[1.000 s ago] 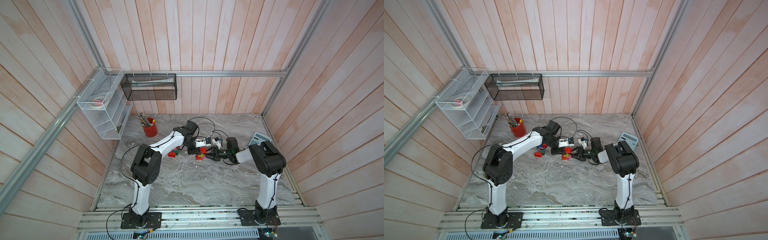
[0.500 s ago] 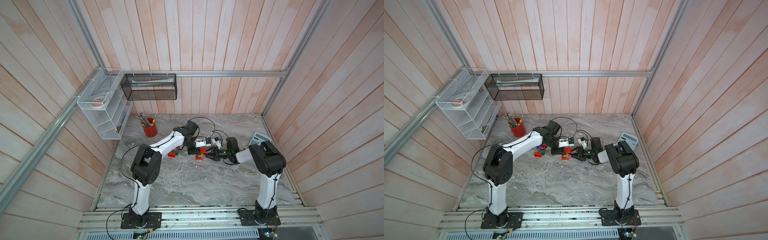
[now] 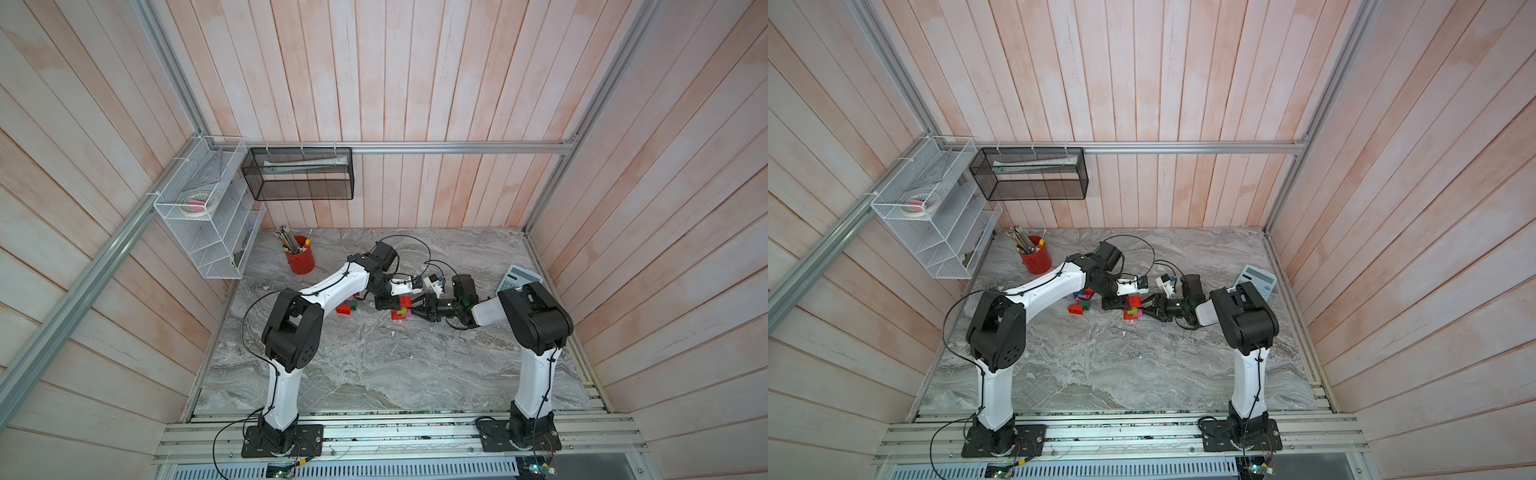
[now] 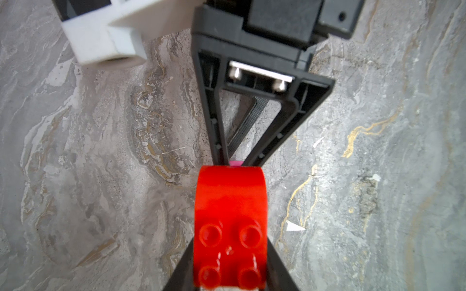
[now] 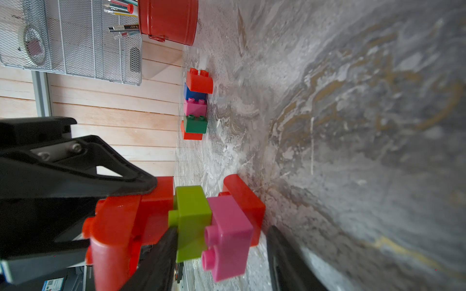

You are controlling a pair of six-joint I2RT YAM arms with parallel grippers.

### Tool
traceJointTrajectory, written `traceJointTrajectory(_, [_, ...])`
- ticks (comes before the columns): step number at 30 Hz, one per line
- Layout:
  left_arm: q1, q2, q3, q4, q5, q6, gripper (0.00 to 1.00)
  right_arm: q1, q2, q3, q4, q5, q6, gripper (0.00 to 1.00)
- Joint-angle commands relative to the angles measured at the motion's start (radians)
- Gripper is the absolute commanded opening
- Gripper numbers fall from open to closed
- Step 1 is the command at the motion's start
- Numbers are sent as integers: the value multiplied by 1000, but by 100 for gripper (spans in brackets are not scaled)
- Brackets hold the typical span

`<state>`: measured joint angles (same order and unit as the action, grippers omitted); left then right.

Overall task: Assemble the letter s with lego
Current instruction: Assemble the lego brick with the lego brick.

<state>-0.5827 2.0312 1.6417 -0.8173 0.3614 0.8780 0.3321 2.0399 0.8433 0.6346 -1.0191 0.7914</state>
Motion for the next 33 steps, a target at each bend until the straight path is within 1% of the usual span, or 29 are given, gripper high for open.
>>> traceJointTrajectory(1, [9, 43, -9, -36, -57, -8, 26, 15, 25, -25, -127, 71, -26, 57])
traceJointTrajectory(4, [5, 57, -3, -35, -56, -10, 26, 19, 22, -20, -128, 71, -21, 57])
traceJointTrajectory(9, [3, 69, -6, -31, -72, -14, 26, 26, 23, -4, -177, 94, -51, 57])
traceJointTrajectory(13, [3, 67, -16, -25, -81, -17, 26, 26, 25, -17, -132, 82, -23, 57])
traceJointTrajectory(16, [3, 60, -8, -24, -66, -19, 28, 26, 25, -18, -105, 58, -12, 57])
traceJointTrajectory(20, [7, 47, 20, -27, -40, -30, 32, 24, 15, -17, -69, 28, 0, 58])
traceJointTrajectory(28, [15, 15, 52, -31, 1, -40, 50, 13, -7, -27, -30, -6, 15, 59])
traceJointTrajectory(33, [20, 9, 49, -34, 26, -42, 53, 2, -27, -41, -30, -9, 12, 62])
